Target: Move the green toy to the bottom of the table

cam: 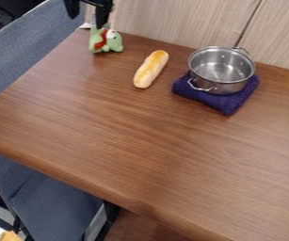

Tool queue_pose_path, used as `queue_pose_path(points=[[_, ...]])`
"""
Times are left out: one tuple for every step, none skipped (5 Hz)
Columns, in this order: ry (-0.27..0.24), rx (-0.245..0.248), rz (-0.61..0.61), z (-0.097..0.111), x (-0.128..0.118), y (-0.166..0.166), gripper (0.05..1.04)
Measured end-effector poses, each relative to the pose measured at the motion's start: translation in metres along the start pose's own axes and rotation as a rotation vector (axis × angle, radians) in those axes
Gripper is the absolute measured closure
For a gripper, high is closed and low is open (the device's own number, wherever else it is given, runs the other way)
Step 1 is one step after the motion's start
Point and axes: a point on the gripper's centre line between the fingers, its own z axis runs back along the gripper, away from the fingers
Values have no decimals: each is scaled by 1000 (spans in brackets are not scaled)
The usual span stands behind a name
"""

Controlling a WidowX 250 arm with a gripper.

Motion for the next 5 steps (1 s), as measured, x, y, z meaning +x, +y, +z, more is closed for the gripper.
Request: queue_pose_path(points=[[25,5,11,-15,-4,7,83],[37,-21,11,-28,-5,4,83],[31,-90,7,-39,-2,-5,83],[21,-132,25,-42,-1,-8,118],[10,-131,51,-44,0,-8,422]])
